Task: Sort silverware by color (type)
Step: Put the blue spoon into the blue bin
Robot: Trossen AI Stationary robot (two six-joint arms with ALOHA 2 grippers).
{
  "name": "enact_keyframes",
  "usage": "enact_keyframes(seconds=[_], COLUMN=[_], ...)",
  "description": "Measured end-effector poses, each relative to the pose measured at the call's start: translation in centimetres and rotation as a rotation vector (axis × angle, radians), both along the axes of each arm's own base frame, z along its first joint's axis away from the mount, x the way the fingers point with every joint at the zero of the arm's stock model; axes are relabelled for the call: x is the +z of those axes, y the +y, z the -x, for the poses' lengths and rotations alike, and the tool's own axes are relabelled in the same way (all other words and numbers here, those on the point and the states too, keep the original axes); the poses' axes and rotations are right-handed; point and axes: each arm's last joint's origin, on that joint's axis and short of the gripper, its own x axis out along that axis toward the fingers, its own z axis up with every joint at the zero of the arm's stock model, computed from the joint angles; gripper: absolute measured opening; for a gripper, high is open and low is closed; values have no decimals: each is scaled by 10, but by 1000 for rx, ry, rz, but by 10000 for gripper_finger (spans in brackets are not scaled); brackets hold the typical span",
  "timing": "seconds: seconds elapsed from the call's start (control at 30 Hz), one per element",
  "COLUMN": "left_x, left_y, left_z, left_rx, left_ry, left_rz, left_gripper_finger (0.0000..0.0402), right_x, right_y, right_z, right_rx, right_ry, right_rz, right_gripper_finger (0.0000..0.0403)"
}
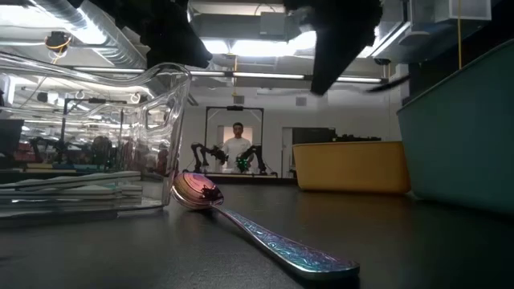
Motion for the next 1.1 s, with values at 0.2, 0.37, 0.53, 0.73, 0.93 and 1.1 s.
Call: enact_keyframes(seconds=[0.2,0.37,0.53,0.73,0.93,1.1], left_x=[0,0,0,0,0,0], left_y=[0,0,0,0,0,0], left_z=[0,0,0,0,0,0], left_rx=[1,1,1,1,11,11], left_ry=[0,0,0,0,-8,-8], left_rz=[0,0,0,0,19,20], left_gripper_finger=[94,94,94,94,94,94], right_x=[41,74,102,125,138,132], right_y=[-8,-17,-23,-25,-23,-11], right_z=[26,50,75,113,152,171], right_rx=[10,14,21,-11,-136,-171], right_ry=[-29,-84,-136,-142,-137,-155], right_rz=[-52,-92,-115,-143,-122,-149], right_gripper_finger=[1,1,1,1,1,1])
